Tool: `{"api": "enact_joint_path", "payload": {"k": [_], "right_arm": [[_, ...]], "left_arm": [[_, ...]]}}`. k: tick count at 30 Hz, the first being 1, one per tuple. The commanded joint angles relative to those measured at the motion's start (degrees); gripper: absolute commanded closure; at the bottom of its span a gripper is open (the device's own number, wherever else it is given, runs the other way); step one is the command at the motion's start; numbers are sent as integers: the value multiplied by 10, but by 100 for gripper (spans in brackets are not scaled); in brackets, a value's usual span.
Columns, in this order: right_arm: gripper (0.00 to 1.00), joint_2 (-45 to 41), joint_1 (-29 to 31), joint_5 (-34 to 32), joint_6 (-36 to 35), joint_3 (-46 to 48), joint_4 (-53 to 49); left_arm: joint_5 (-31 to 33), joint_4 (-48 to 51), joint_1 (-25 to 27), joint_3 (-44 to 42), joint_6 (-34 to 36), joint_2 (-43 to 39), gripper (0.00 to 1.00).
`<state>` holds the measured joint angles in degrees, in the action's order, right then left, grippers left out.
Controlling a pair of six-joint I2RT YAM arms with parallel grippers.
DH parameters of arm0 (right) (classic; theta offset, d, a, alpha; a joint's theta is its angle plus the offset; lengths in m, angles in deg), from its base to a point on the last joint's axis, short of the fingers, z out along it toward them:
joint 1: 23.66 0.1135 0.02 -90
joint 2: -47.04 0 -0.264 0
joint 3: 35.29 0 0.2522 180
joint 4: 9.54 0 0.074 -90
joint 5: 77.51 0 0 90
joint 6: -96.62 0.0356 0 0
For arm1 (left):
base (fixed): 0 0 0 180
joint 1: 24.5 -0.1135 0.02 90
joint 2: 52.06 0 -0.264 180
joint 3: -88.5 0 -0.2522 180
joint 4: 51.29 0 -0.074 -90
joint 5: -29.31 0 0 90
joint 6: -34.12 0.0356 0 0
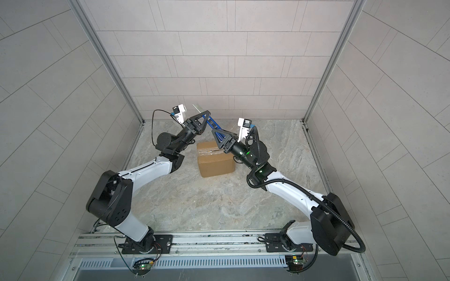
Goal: Unpack the express box
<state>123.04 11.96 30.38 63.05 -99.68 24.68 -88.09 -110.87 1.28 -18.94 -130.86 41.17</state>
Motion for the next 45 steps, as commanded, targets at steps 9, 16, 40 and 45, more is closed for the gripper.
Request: {"api": "enact_joint_path", "payload": {"k": [9, 16, 40, 45], "right_arm": [[54, 3, 2, -2, 8, -9, 24], [63, 5, 3, -8, 10, -10, 26], [77, 1, 2, -26, 15, -8, 28], [92, -1, 2, -28, 15, -8, 21]], "left_arm": [[-2, -36, 0, -5, -5, -2, 100], [-7, -37, 0, -5, -5, -2, 100], [-15, -38, 0, -10, -9, -9, 100], [-16, -38, 0, -11, -11, -10, 100]]}}
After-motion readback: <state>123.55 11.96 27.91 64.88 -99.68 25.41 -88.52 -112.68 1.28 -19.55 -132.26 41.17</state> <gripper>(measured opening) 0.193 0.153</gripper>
